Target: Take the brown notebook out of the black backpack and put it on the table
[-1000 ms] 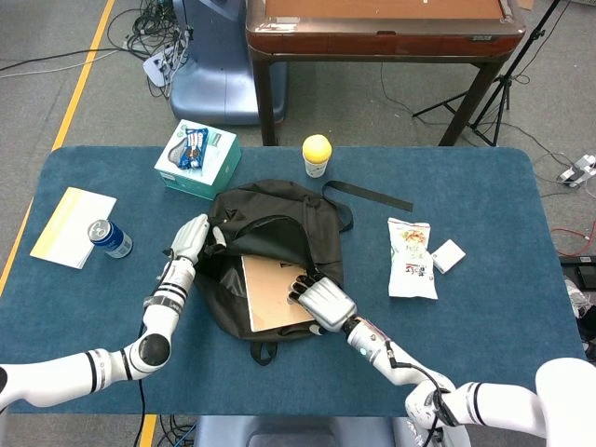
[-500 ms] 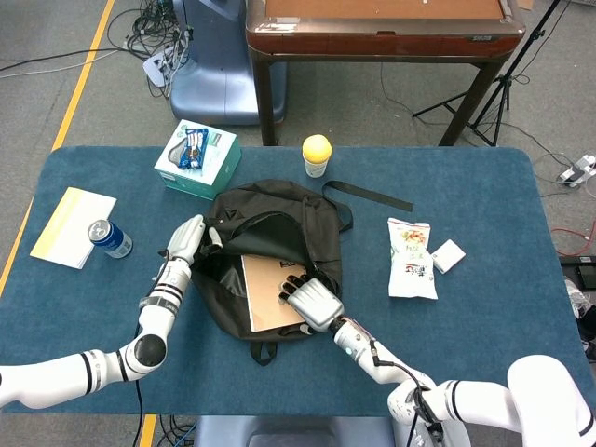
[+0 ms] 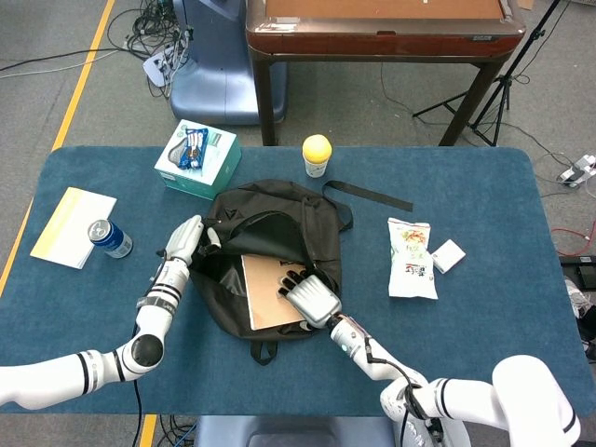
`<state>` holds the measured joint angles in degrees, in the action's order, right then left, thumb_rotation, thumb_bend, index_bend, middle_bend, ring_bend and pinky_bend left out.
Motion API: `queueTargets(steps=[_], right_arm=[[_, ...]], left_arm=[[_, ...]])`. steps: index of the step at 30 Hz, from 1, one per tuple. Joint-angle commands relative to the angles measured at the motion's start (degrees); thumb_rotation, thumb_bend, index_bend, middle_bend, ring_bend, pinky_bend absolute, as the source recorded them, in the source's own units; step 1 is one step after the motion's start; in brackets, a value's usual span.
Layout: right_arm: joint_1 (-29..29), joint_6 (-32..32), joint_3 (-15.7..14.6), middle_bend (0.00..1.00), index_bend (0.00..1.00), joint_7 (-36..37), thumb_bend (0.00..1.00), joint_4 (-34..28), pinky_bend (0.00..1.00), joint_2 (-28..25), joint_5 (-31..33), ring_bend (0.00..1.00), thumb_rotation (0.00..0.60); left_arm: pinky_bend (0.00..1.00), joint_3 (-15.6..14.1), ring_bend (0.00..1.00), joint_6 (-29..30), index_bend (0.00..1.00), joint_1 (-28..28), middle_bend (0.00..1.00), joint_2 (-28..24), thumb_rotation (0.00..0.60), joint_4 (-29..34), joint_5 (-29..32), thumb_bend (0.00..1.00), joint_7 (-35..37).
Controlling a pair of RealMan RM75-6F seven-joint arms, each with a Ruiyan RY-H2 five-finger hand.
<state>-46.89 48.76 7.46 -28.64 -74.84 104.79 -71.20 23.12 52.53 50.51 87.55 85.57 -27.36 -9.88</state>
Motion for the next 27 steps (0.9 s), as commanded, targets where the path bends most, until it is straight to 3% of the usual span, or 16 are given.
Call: queueTargets(steps=[1,5,12,19,27], right_arm=[[-0.3,0.7,-0.1,0.18,0.29,0.7,0.08,1.9,0.28,1.2,-1.0,0.12,0.6],[-0.8,0.9,-0.6,0.18,0.29,1.4,0.09,4.3,0.28,2.3,-2.6,0.12,0.6],[-1.7,4.6,-1.7,0.25,0.29,5.6,0.33,8.8,0.28,4.1,-9.5,0.14,0.6],[-2.5,8.7,-2.2,0.27,0.3,9.2,0.4,14.8,0.28,6.3,-14.9,0.18,0.6],[-3.5,11.7,-1.9,0.37,0.45,11.5,0.51,19.7,0.31,7.6,-18.3,0.29,0.6]], left_arm=[[0.18,0.0,0.39,0.0,0.66,0.0,0.52,0.0,0.6,0.0,0.1,0.82,0.1],[0.18,-0.1,0.39,-0.1,0.66,0.0,0.52,-0.1,0.6,0.1,0.2,0.82,0.3],[0.18,0.0,0.39,-0.1,0.66,-0.1,0.52,-0.5,0.6,0.2,0.2,0.82,0.7],[0.18,0.3,0.39,-0.4,0.66,0.1,0.52,-0.6,0.6,-0.1,0.5,0.82,1.2],[0.18,0.4,0.39,-0.6,0.65,0.1,0.52,-0.7,0.6,-0.4,0.6,0.82,1.7]])
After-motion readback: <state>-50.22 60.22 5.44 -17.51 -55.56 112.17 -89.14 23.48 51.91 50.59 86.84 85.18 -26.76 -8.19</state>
